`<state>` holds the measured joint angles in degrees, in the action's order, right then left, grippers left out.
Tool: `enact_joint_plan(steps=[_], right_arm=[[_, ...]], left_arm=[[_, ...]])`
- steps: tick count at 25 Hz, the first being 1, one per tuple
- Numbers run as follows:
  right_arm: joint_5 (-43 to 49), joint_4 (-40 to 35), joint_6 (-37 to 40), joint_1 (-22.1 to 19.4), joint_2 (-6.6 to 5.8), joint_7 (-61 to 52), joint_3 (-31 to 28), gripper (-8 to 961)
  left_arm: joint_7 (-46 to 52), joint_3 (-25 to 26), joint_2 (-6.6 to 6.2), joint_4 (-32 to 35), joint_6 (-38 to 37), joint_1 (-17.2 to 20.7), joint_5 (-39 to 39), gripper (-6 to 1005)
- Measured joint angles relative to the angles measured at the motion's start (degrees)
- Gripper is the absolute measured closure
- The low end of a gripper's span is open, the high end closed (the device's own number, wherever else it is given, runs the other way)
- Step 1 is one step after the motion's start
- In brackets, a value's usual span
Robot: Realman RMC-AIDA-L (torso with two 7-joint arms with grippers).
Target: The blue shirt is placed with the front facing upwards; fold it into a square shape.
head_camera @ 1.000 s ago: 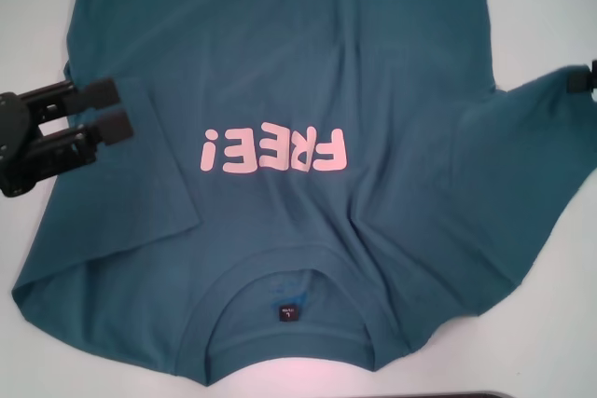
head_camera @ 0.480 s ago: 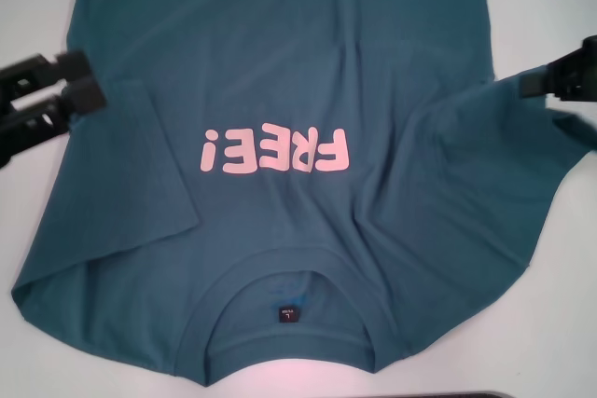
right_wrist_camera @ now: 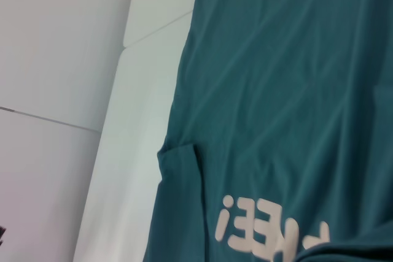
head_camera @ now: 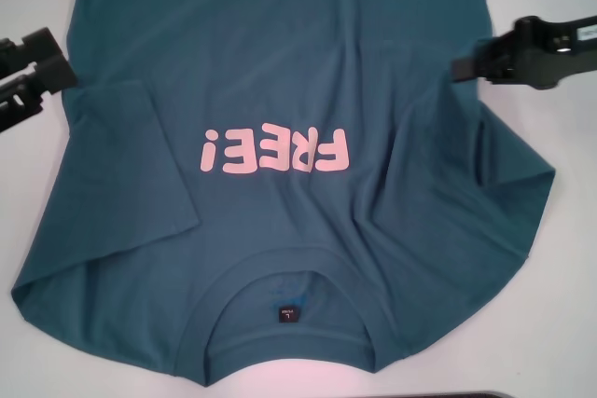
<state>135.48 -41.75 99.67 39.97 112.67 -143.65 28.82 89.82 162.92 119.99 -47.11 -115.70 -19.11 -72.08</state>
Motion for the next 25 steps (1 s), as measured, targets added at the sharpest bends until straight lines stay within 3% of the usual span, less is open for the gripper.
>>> enact_joint_plan(steps=[7, 13, 23, 25], right_arm=[[-2.5, 7.6, -7.0, 1.7, 1.12, 0.1, 0.6, 943], [-7.7, 13.0, -11.4, 0.1, 1.51, 0.2, 0.6, 942], [-10.6, 15.3, -14.4, -1.3, 2.85, 1.3, 0.1, 940], [-12.2, 15.4, -14.6, -1.4, 3.02, 1.9, 0.4, 862]], left_arm=[[0.0, 1.8, 0.22, -0.2, 0.0, 0.4, -1.6, 400], [0.0, 1.9, 0.24, -0.5, 0.5, 0.8, -3.0, 400], [-0.1, 1.9, 0.24, -0.5, 1.6, 1.2, -4.9, 400], [-0.1, 1.9, 0.33, -0.5, 1.8, 1.4, -5.2, 400]])
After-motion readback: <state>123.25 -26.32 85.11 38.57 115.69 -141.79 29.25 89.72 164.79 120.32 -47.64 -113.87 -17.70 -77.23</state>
